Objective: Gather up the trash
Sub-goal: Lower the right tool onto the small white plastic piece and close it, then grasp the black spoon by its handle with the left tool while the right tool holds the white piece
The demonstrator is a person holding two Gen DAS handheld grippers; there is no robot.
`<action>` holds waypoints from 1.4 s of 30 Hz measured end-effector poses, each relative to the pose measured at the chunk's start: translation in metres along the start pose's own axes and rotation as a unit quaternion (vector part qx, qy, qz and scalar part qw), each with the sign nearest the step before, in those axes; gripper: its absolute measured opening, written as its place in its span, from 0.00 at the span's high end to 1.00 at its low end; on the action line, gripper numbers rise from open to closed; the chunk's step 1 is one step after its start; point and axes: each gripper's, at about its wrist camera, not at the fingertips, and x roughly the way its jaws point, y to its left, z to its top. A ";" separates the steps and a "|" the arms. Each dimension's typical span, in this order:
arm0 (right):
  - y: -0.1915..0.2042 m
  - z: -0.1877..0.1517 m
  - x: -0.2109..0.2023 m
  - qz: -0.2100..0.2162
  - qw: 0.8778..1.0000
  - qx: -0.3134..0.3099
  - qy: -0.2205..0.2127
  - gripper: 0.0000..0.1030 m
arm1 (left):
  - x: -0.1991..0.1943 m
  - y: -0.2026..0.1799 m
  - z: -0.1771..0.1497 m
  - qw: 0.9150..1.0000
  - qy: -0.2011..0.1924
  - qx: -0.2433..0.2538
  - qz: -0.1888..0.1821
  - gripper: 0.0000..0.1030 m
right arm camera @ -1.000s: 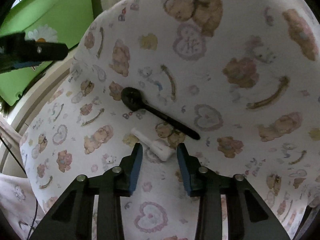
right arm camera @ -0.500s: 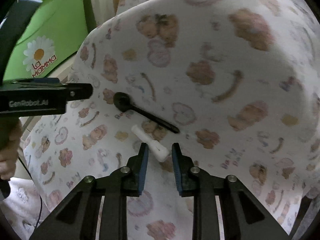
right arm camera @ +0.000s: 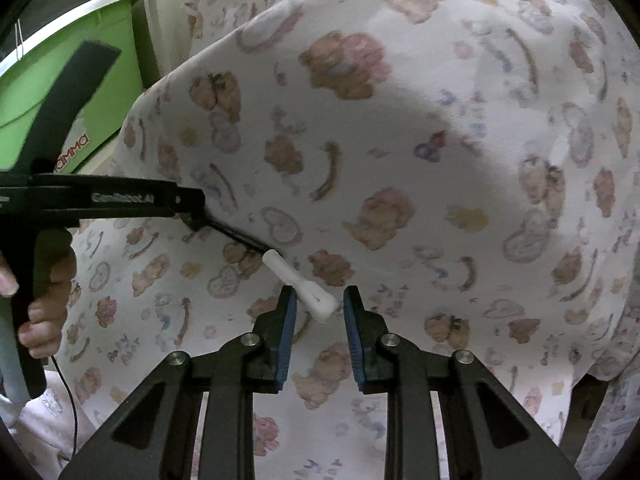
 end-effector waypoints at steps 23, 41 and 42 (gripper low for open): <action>-0.036 -0.004 -0.014 0.001 0.998 0.056 0.001 0.75 | -0.005 -0.022 0.001 0.999 0.010 0.043 0.004 1.00; -0.017 -0.007 -0.011 -0.004 0.999 0.041 0.001 0.75 | -0.013 -0.062 -0.029 0.992 0.012 0.113 0.044 0.31; -0.016 -0.007 -0.009 -0.005 0.999 0.039 0.002 0.75 | -0.008 -0.066 -0.030 0.992 0.013 0.115 0.054 0.31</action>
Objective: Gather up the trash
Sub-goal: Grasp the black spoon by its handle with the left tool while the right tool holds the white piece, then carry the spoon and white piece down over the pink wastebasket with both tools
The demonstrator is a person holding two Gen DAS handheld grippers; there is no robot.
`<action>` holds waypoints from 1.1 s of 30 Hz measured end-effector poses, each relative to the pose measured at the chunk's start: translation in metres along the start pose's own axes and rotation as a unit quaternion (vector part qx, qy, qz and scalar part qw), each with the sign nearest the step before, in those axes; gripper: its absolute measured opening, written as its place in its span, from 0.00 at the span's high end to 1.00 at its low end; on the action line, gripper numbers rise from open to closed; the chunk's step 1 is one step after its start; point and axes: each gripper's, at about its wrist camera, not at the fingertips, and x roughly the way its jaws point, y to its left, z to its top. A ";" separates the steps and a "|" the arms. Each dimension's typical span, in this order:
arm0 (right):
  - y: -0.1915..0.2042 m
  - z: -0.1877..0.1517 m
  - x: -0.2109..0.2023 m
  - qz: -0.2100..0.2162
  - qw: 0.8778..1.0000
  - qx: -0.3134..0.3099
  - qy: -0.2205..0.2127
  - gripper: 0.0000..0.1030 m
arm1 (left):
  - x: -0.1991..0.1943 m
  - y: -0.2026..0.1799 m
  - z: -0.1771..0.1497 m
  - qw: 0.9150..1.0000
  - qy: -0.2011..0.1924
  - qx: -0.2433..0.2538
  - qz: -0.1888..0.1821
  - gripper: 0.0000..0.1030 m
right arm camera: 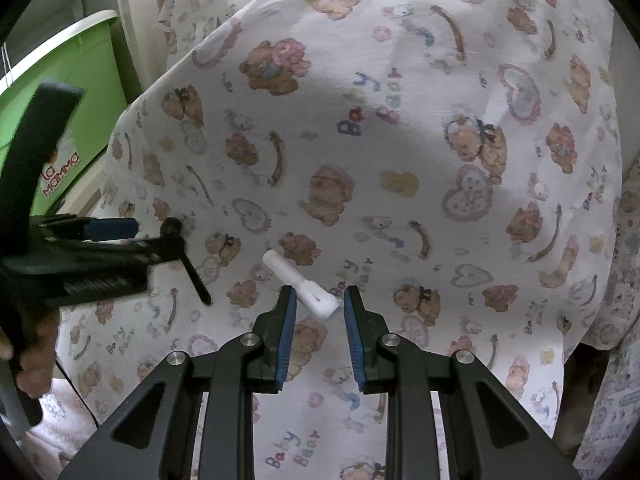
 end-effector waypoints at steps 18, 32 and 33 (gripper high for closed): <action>-0.002 -0.004 -0.005 -0.012 1.000 -0.004 -0.005 0.75 | 0.015 0.025 -0.008 0.999 0.034 -0.030 0.002 0.82; -0.006 -0.008 -0.015 -0.020 1.000 0.010 -0.017 0.75 | 0.003 0.033 -0.036 1.000 0.031 -0.003 -0.006 0.95; -0.006 -0.009 -0.015 -0.019 1.000 0.011 -0.017 0.75 | 0.001 0.035 -0.039 0.999 0.030 -0.008 -0.011 0.95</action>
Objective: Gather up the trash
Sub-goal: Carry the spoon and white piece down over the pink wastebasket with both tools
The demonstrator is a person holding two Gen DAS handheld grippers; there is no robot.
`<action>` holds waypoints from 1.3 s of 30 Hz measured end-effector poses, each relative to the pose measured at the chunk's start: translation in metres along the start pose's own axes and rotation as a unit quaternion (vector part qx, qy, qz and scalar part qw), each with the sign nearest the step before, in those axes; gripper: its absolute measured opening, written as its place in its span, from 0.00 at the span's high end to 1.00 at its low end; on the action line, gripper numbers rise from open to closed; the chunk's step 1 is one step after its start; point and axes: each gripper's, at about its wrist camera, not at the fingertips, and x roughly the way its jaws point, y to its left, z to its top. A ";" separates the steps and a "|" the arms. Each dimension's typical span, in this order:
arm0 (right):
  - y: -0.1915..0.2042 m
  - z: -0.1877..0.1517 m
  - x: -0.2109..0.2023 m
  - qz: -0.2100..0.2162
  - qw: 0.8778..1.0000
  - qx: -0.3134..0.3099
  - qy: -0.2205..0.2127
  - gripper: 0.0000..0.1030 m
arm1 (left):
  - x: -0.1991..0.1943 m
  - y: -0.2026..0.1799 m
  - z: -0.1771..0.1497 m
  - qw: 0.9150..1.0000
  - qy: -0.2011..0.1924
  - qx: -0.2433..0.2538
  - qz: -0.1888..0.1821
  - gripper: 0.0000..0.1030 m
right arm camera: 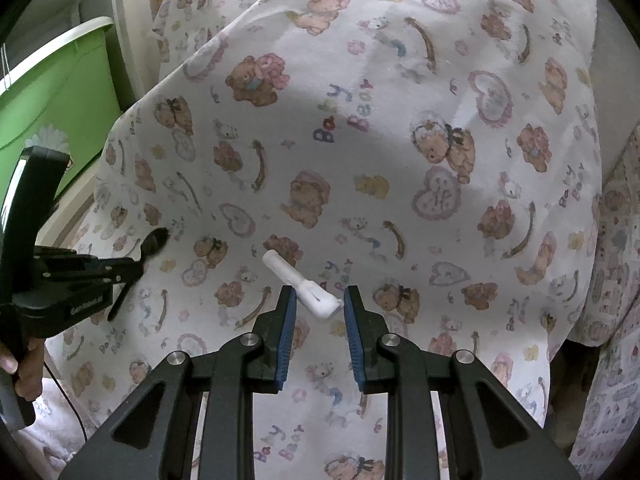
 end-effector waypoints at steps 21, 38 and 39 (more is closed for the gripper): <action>0.063 -0.033 -0.089 0.039 0.998 -0.032 -0.037 0.75 | -0.121 0.011 -0.085 0.996 -0.083 -0.001 -0.007 0.95; 0.084 -0.126 -0.188 0.073 0.996 0.015 -0.052 0.74 | -0.163 0.001 -0.173 0.992 -0.108 -0.018 -0.058 0.95; 0.084 -0.132 -0.184 0.073 0.996 0.015 -0.048 0.74 | -0.160 -0.001 -0.179 0.992 -0.115 -0.015 -0.050 0.95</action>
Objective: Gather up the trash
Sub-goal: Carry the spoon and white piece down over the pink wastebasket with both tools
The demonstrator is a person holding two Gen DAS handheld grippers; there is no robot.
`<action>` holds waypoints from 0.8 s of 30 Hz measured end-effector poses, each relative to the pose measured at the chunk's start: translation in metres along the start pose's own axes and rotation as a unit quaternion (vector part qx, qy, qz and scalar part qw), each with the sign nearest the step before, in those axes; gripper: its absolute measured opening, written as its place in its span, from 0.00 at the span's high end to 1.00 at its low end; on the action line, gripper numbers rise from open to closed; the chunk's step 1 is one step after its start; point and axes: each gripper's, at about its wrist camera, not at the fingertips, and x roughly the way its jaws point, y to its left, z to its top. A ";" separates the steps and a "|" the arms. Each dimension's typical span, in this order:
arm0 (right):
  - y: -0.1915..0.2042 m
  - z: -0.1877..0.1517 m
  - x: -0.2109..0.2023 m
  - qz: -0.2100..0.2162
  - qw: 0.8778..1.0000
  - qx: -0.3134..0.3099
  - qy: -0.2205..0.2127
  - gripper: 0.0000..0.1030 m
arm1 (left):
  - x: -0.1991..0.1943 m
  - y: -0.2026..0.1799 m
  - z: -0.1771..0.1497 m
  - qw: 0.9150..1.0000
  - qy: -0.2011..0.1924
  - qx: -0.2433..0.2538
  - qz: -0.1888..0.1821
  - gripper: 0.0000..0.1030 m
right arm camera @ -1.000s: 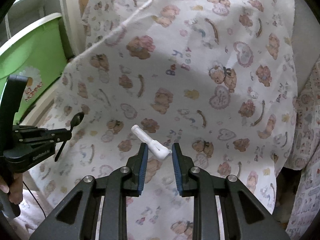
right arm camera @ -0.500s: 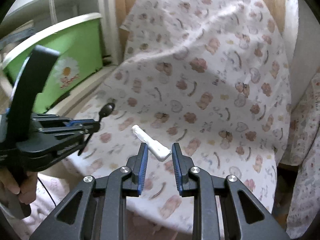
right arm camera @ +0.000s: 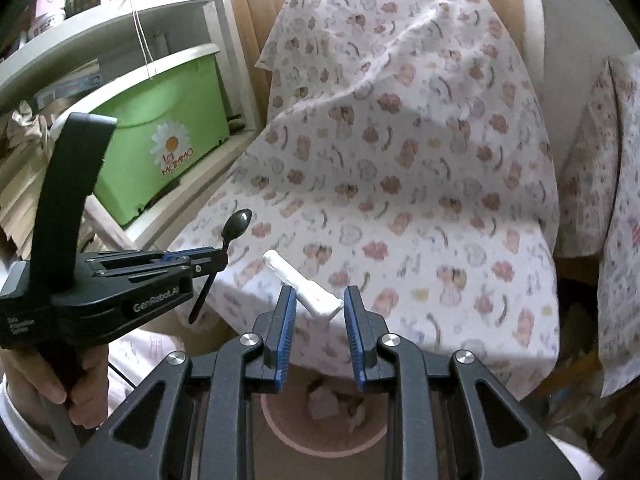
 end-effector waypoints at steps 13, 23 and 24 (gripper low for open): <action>-0.015 -0.048 0.056 -0.016 0.997 0.001 0.078 0.74 | 0.019 -0.021 -0.036 0.999 0.009 0.050 -0.001 0.95; -0.014 -0.072 0.078 -0.001 0.991 0.001 0.134 0.74 | 0.066 -0.020 -0.062 0.993 0.116 0.030 -0.021 0.95; -0.013 -0.075 0.082 -0.001 0.990 0.002 0.142 0.74 | 0.072 -0.021 -0.064 0.991 0.126 0.031 -0.021 0.95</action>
